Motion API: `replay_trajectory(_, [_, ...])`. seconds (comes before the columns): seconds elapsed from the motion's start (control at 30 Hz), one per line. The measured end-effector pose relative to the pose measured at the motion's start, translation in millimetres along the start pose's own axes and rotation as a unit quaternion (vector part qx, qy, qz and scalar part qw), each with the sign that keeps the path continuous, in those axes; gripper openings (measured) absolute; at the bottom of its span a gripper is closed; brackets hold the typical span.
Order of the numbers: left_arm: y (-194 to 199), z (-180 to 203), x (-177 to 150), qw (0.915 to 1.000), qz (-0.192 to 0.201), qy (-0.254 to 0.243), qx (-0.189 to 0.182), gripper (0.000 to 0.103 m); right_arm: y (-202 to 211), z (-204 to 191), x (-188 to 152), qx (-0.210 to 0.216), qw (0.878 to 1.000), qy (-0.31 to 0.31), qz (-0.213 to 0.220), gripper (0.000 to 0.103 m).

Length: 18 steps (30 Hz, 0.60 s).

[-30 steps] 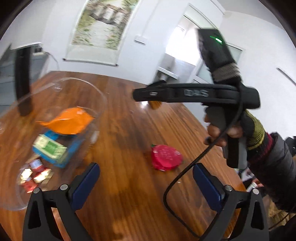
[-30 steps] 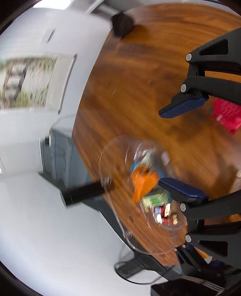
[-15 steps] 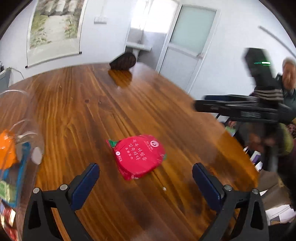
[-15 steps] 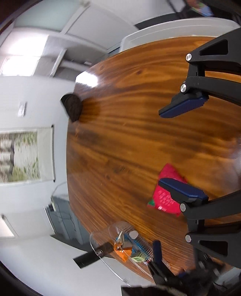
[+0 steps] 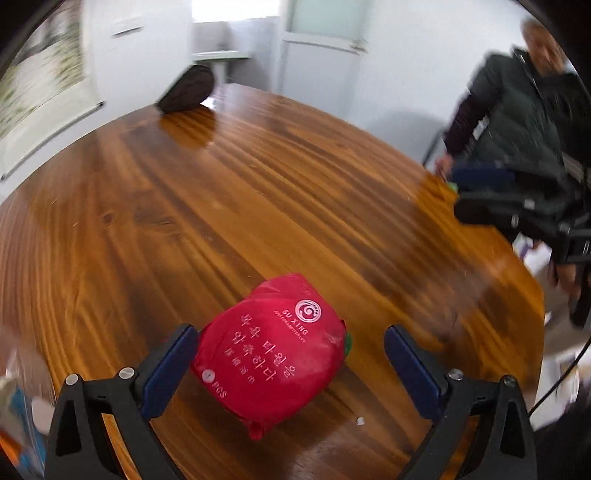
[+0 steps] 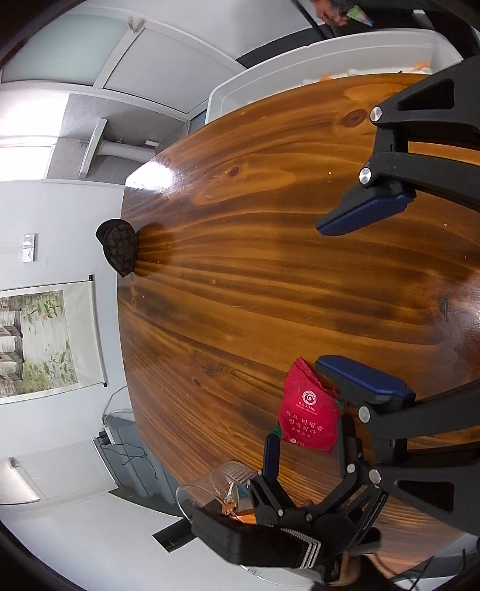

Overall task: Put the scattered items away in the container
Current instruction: 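Move the left tool to the red pouch and close on it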

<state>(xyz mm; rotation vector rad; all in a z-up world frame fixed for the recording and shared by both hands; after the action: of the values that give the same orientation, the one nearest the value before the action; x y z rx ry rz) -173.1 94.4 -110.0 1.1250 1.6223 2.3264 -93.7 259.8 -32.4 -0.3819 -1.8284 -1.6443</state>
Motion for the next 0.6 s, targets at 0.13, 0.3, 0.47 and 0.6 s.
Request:
replay_trajectory(0.13, [-9.9,0.8,2.3,0.9986,-0.034,-0.04,0.002,0.103,-2.5,-1.1,1.5,0.002,1.0,0.001,-0.001,0.068])
replay_trajectory(0.3, [-16.5,5.9,4.5,0.993,-0.062,-0.099,0.021,0.103,-8.8,-4.0,4.0,0.012,1.0,-0.001,-0.002,0.068])
replay_trajectory(0.47, [-20.1,21.0,-6.8,0.9807,-0.082,-0.166,0.062,0.102,-16.9,-10.8,6.9,0.016,1.0,0.001,-0.006,0.068])
replay_trajectory(0.6, [-14.9,14.2,-7.6,0.9885,-0.056,-0.127,0.06,0.096,-20.1,-16.0,7.4,0.019,1.0,0.008,-0.007,0.068])
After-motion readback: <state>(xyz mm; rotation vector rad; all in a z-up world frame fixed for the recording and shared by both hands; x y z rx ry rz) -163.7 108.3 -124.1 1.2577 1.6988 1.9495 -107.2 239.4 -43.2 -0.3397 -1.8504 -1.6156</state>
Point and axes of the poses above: each gripper's, at about its wrist camera, not at the fingertips, and y roughly against the way its jaws point, z to its right, x to its top, the point moved 1 cm from there along -y, roughly the way its jaws point, and after that the axes turned 6 degrees about y, right-handed, at the moved point
